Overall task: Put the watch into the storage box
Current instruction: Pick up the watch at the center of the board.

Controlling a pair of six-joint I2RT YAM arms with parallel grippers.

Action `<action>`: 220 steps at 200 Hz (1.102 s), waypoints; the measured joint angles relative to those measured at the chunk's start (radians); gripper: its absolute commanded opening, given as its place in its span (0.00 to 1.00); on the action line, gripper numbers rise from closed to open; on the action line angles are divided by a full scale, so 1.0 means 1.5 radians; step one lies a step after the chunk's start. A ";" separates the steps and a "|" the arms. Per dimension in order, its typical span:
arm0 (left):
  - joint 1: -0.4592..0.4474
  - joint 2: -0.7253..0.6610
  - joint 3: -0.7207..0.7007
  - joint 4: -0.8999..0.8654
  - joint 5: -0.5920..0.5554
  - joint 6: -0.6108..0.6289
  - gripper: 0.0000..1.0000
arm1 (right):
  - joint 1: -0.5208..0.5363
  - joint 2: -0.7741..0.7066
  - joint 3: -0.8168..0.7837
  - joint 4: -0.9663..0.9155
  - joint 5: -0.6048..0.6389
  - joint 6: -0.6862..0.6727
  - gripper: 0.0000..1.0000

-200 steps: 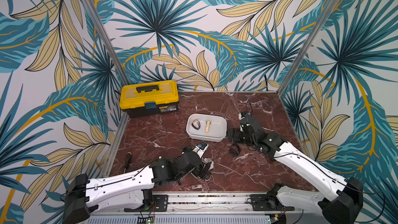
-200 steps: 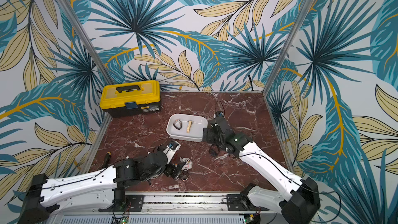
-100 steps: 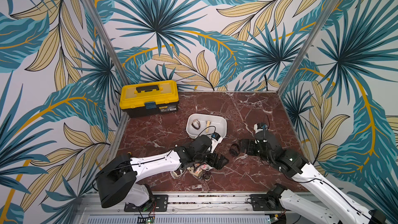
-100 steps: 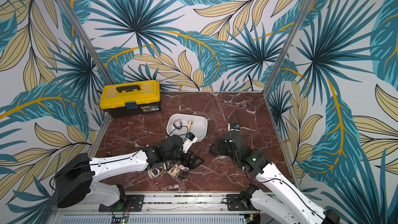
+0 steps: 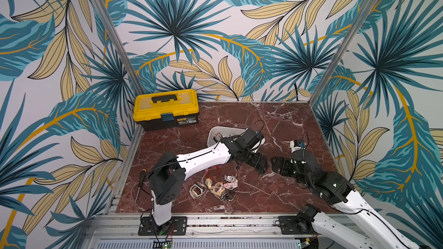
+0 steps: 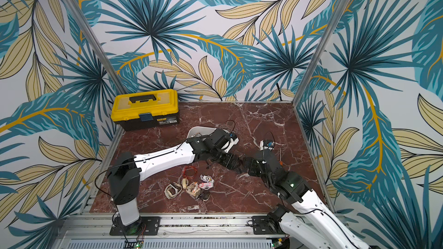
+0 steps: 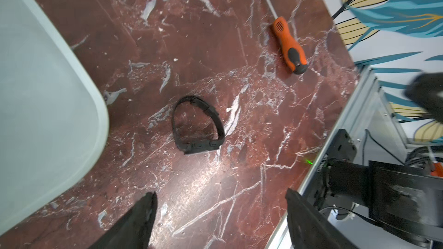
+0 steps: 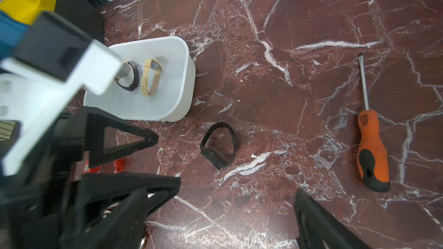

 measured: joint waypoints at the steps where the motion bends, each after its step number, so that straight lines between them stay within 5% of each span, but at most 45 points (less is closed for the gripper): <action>1: 0.000 0.002 0.002 -0.002 -0.001 0.001 0.86 | 0.000 0.000 0.000 0.000 0.000 0.000 0.97; 66: 0.003 0.129 0.114 -0.128 -0.051 0.024 0.81 | 0.000 -0.035 0.000 -0.015 0.003 0.000 0.97; 220: 0.021 0.257 0.303 -0.194 -0.071 0.055 0.76 | 0.000 -0.026 -0.005 -0.014 0.002 -0.001 0.97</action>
